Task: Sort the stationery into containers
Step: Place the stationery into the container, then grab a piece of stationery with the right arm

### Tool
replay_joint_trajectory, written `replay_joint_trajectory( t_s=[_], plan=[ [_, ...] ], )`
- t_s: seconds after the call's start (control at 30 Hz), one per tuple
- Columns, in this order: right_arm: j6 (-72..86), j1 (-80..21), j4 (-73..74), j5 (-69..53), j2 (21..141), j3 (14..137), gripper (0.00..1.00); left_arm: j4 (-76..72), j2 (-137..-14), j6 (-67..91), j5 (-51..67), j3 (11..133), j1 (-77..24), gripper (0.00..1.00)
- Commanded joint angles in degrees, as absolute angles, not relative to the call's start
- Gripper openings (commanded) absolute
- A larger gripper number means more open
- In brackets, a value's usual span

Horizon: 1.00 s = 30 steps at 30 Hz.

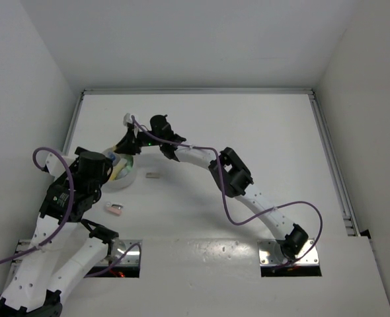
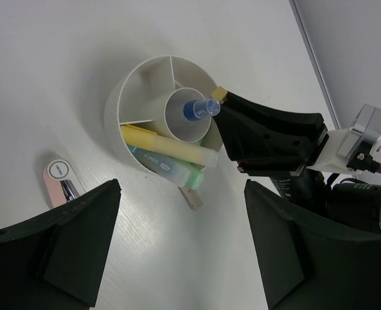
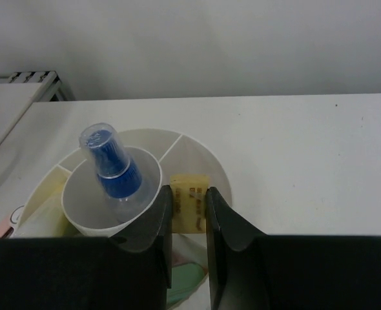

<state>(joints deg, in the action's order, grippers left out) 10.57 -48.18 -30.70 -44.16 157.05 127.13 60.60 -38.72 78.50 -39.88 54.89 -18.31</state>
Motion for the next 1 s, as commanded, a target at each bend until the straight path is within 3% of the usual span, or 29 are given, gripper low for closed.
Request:
replay_joint_trajectory(
  t_s=[0.0,0.1,0.2,0.47,0.57,0.67,0.77,0.8,0.9,0.93,0.97],
  plan=[
    [10.72,-48.69,-32.61,-47.73,154.6,127.97,0.17,59.77,-38.32,78.93,-40.25,54.76,-17.93,0.83],
    [10.72,-48.69,-32.61,-45.8,155.13,128.67,0.44,59.77,-38.32,78.93,-40.25,54.76,-17.93,0.83],
    [9.59,-48.69,-32.61,-44.13,155.13,129.9,0.54,59.77,-38.32,78.93,-40.25,54.76,-17.93,0.83],
    [6.69,-48.69,-32.61,-41.67,153.03,132.63,0.56,58.62,-38.32,78.93,-40.25,54.76,-17.93,0.83],
    [1.77,-48.69,-30.16,-36.67,150.74,131.23,0.39,58.01,-38.32,78.4,-40.25,54.76,-17.93,0.83],
    [-3.24,-46.68,-23.93,-28.32,147.4,130.0,0.04,58.01,-37.71,78.4,-40.25,54.15,-17.93,0.83],
    [-7.2,-43.78,-18.55,-28.81,141.26,123.51,0.0,57.48,-36.48,78.4,-40.25,52.83,-17.93,0.83],
    [-8.86,-41.25,-17.94,-31.0,138.89,116.79,0.0,57.48,-36.47,78.4,-40.78,52.82,-17.93,0.78],
    [-14.91,-37.37,-8.58,-43.44,131.5,110.31,0.26,59.14,-35.77,80.85,-41.56,51.42,-17.93,0.6],
    [-22.42,-37.35,-1.83,-46.03,130.79,110.91,0.52,59.93,-36.29,81.9,-42.27,51.42,-17.93,0.43],
    [-26.5,-37.35,11.82,-47.53,130.26,111.53,0.61,61.77,-37.17,83.92,-42.28,51.42,-17.93,0.4]
  ],
)
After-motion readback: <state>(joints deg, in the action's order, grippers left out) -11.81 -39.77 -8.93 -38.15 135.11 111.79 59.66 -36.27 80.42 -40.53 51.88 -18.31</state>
